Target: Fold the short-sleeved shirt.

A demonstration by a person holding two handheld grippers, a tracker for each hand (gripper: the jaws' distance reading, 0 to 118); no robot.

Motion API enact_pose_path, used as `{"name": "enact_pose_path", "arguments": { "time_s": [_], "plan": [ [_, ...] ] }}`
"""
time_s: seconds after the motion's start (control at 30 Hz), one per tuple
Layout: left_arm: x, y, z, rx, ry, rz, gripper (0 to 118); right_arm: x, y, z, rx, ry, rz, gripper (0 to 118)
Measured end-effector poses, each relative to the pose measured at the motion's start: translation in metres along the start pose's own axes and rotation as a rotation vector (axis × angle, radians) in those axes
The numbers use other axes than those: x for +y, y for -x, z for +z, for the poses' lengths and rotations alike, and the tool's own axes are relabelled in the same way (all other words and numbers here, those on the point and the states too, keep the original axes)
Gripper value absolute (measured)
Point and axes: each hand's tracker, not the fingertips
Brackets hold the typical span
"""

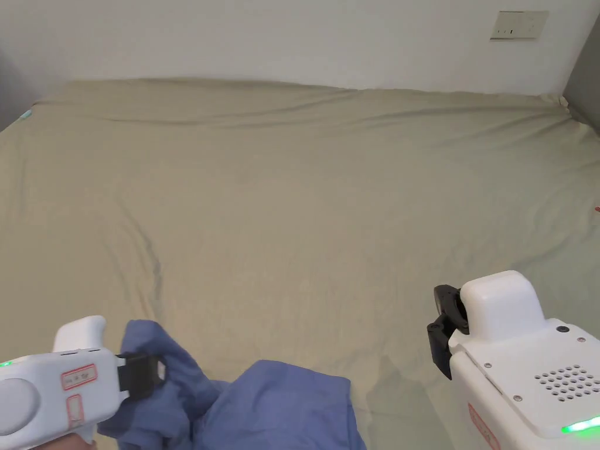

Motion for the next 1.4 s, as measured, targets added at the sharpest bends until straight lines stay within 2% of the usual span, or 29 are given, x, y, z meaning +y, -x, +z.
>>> {"name": "enact_pose_path", "arguments": {
  "time_s": [0.17, 0.27, 0.4, 0.57, 0.6, 0.63, 0.67, 0.7, 0.73, 0.77, 0.83, 0.87, 0.97, 1.0, 1.03, 1.07, 1.1, 1.17, 1.3, 1.4],
  "plan": [
    [-0.013, -0.049, -0.04, -0.043, 0.072, -0.112, 13, -0.003, -0.007, 0.004, -0.012, 0.004, -0.005, 3],
    [-0.029, -0.072, -0.068, -0.08, 0.14, -0.12, 13, -0.007, -0.011, 0.003, -0.024, 0.01, -0.012, 3],
    [-0.055, -0.097, -0.112, -0.031, 0.221, -0.196, 13, -0.013, -0.015, 0.001, -0.029, 0.026, -0.023, 3],
    [-0.076, -0.106, -0.147, 0.002, 0.263, -0.134, 13, -0.019, -0.018, -0.001, -0.028, 0.043, -0.028, 3],
    [-0.077, -0.108, -0.148, 0.009, 0.258, -0.135, 20, -0.019, -0.019, -0.002, -0.028, 0.046, -0.027, 3],
    [-0.077, -0.11, -0.147, 0.007, 0.249, -0.136, 32, -0.02, -0.019, -0.003, -0.028, 0.05, -0.028, 3],
    [-0.075, -0.111, -0.145, -0.025, 0.238, -0.119, 54, -0.021, -0.02, -0.003, -0.028, 0.052, -0.03, 3],
    [-0.073, -0.112, -0.143, -0.125, 0.246, -0.08, 92, -0.022, -0.021, -0.004, -0.029, 0.055, -0.031, 3],
    [-0.071, -0.112, -0.142, -0.24, 0.274, -0.033, 113, -0.022, -0.021, -0.005, -0.029, 0.057, -0.033, 3],
    [-0.068, -0.112, -0.141, -0.321, 0.293, 0.001, 118, -0.022, -0.021, -0.006, -0.029, 0.058, -0.034, 3],
    [-0.06, -0.11, -0.13, -0.384, 0.25, 0.08, 118, -0.022, -0.021, -0.006, -0.03, 0.059, -0.033, 3],
    [-0.057, -0.108, -0.125, -0.387, 0.227, 0.09, 117, -0.021, -0.021, -0.006, -0.03, 0.057, -0.032, 3],
    [-0.048, -0.097, -0.103, -0.424, 0.152, 0.096, 103, -0.02, -0.021, -0.004, -0.031, 0.053, -0.031, 3],
    [-0.046, -0.093, -0.095, -0.399, 0.132, 0.076, 103, -0.019, -0.021, -0.003, -0.034, 0.051, -0.028, 3],
    [-0.045, -0.09, -0.089, -0.363, 0.096, 0.042, 89, -0.019, -0.021, -0.003, -0.036, 0.051, -0.026, 3],
    [-0.046, -0.088, -0.084, -0.327, 0.066, 0.004, 70, -0.019, -0.021, -0.002, -0.037, 0.05, -0.027, 3],
    [-0.048, -0.085, -0.082, -0.28, 0.033, -0.045, 42, -0.019, -0.021, -0.002, -0.038, 0.049, -0.028, 3],
    [-0.057, -0.083, -0.081, -0.157, -0.01, -0.161, 0, -0.019, -0.021, -0.001, -0.039, 0.048, -0.031, 3],
    [-0.087, -0.087, -0.098, -0.012, 0.009, -0.329, 0, -0.019, -0.018, 0.003, -0.036, 0.047, -0.024, 3],
    [-0.109, -0.099, -0.116, -0.032, 0.048, -0.387, 0, -0.02, -0.017, 0.006, -0.036, 0.047, -0.015, 3]
  ]
}}
